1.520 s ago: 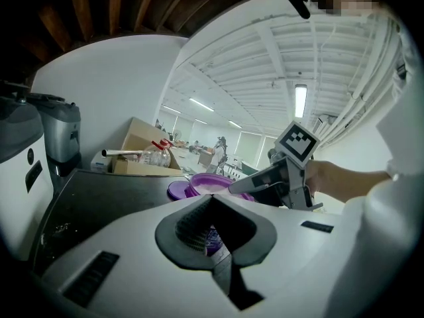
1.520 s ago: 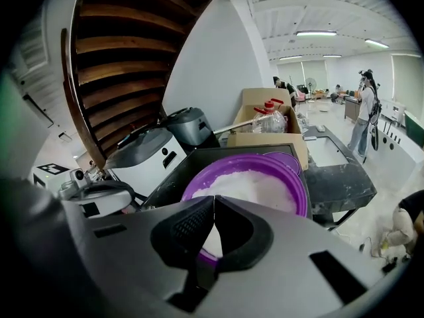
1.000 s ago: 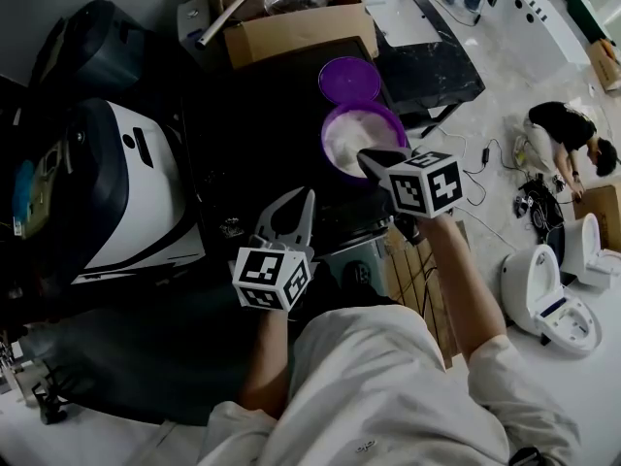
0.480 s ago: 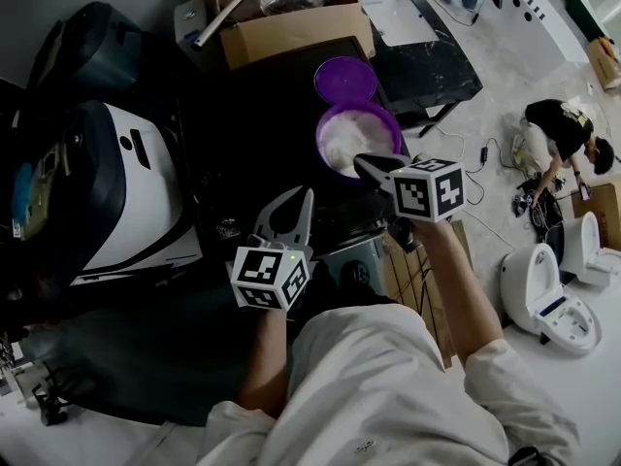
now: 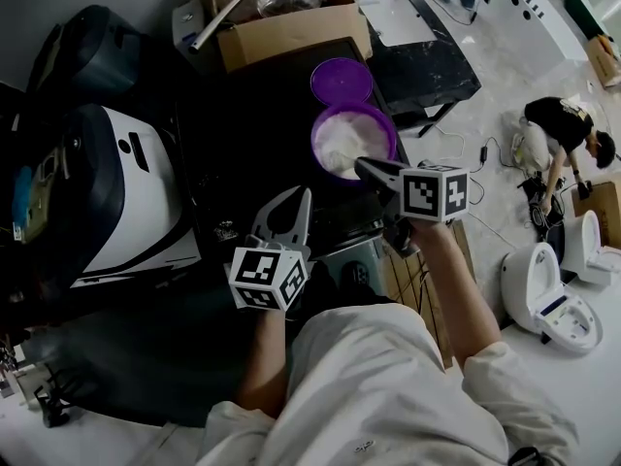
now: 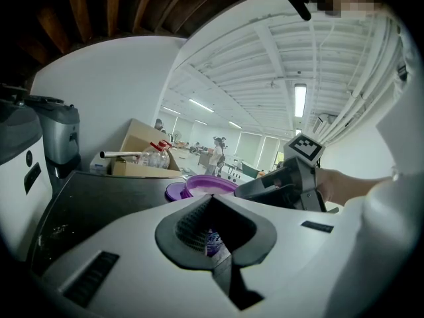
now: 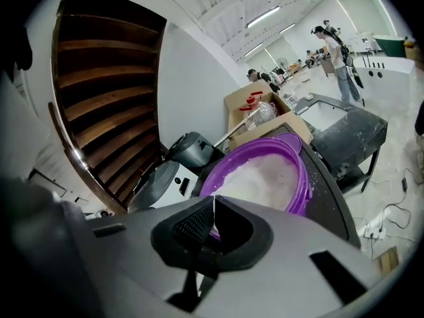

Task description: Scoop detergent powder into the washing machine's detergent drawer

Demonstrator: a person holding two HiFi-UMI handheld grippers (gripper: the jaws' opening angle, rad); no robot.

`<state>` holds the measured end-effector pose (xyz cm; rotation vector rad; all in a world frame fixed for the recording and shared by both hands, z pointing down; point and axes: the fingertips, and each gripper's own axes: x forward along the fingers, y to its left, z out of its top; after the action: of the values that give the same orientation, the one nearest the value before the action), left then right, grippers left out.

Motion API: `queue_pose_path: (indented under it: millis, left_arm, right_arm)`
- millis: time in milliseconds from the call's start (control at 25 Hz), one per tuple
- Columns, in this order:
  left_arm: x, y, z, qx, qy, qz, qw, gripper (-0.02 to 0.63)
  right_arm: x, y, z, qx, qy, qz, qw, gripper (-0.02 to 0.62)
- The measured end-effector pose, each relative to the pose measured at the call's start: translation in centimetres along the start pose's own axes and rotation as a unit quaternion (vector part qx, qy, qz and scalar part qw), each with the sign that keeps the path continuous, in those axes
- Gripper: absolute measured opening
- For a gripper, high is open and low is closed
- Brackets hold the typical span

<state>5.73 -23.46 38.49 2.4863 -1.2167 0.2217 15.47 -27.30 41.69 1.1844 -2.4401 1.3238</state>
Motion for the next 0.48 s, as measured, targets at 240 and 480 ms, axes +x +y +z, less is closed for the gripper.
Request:
queue_pose_path:
  millis: [240,480]
  left_arm:
    - [-0.02,-0.22,0.03,0.002,0.0,0.0,1.0,0.012]
    - [0.0,-0.64,0.11,0.005,-0.001,0.001,1.0,0.012]
  right_arm:
    - [-0.39,-0.46,0.05,0.032,-0.015,0.005,0.999,0.011]
    - [-0.99,-0.51,0.47,0.067,-0.035,0.022,0.997,0.011]
